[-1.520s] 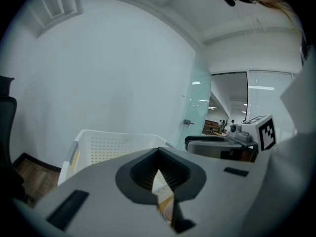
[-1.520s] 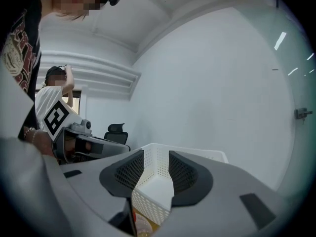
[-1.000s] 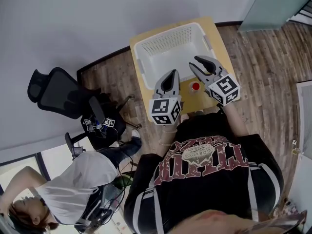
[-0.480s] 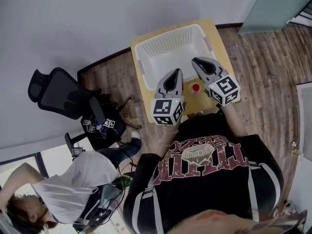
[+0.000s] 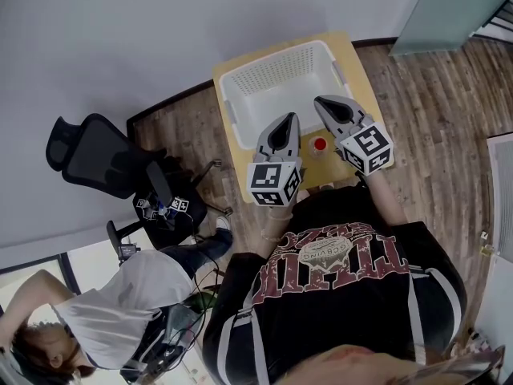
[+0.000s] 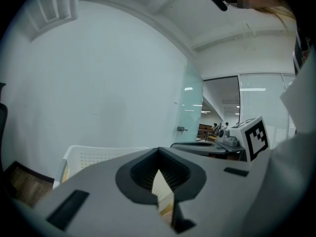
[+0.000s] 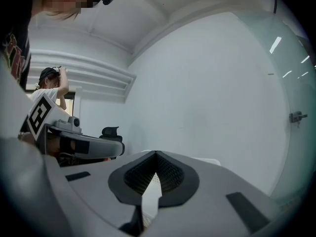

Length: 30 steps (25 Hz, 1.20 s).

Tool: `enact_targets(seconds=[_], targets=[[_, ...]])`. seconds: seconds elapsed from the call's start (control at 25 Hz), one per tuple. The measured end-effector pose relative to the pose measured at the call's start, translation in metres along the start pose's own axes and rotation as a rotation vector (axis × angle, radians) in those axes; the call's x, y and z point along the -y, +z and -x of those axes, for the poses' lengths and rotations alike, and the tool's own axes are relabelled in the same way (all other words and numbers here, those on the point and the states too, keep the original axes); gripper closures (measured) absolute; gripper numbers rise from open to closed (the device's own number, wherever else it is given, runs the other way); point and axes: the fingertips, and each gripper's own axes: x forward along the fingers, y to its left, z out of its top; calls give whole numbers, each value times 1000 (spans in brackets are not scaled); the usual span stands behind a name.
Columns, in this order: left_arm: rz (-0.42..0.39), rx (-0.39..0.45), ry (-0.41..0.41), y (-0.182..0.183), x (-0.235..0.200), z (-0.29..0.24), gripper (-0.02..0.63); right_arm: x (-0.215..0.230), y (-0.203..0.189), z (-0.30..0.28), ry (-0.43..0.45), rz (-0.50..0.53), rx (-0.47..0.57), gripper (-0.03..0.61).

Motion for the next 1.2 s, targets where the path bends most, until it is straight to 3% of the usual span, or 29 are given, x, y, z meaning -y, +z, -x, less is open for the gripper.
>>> enact_targets(seconds=[1.2], targets=[[-10, -14, 19, -5, -4, -3, 569, -3, -7, 3, 14, -3, -14, 563]])
